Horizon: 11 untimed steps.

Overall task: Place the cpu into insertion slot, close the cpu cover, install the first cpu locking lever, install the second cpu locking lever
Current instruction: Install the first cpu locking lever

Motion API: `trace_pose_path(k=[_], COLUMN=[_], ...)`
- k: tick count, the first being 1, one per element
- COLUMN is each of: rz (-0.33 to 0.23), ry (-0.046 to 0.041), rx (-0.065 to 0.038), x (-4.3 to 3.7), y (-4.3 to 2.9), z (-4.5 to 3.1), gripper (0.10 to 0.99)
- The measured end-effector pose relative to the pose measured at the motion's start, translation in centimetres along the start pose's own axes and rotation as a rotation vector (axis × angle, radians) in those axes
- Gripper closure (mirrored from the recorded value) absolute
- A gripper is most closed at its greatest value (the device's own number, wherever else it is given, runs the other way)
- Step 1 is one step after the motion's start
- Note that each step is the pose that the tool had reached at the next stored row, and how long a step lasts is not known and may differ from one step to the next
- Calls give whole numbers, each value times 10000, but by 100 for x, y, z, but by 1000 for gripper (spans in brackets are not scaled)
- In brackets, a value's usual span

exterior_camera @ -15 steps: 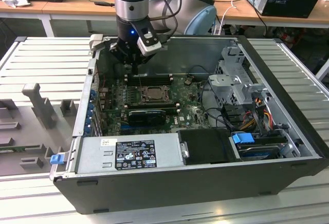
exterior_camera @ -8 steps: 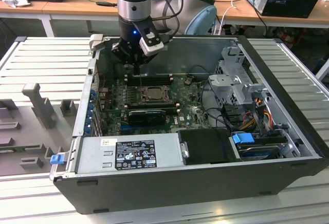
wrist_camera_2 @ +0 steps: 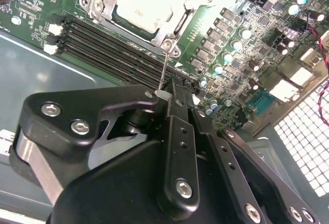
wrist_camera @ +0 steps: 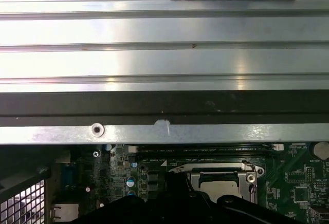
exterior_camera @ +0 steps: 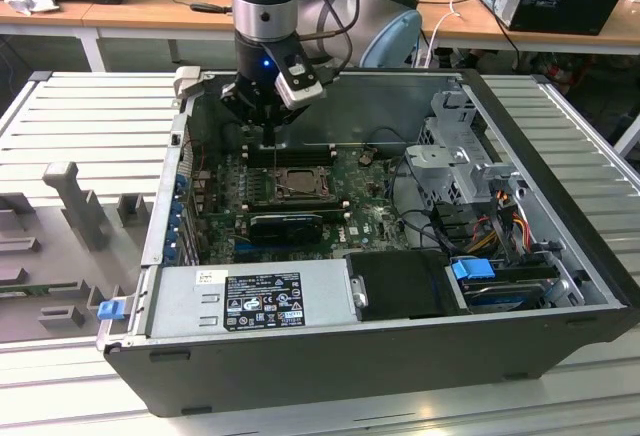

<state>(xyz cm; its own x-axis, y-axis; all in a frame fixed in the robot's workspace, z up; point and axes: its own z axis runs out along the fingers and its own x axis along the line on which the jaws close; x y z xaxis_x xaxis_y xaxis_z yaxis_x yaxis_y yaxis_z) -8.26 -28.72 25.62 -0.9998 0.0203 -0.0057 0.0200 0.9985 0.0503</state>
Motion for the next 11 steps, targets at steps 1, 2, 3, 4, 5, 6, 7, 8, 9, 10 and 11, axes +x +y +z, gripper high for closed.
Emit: trace_pose_path(k=[1,2,3,4,5,6,7,8,9,10,11], rz=[0,0,0,0,0,0,0,0,0,0,0], ry=[0,0,1,1,1,1,1,1,1,1,0], rx=[0,1,1,1,1,0,1,1,1,1,1], x=[-3,-9,-12,-15,-24,-31,-37,-43,-46,-49,-53], y=[0,0,0,0,0,1,1,1,1,1,1], z=[1,1,2,2,3,4,5,6,6,6,7], gripper=[980,980,980,980,980,980,980,980,980,980,980])
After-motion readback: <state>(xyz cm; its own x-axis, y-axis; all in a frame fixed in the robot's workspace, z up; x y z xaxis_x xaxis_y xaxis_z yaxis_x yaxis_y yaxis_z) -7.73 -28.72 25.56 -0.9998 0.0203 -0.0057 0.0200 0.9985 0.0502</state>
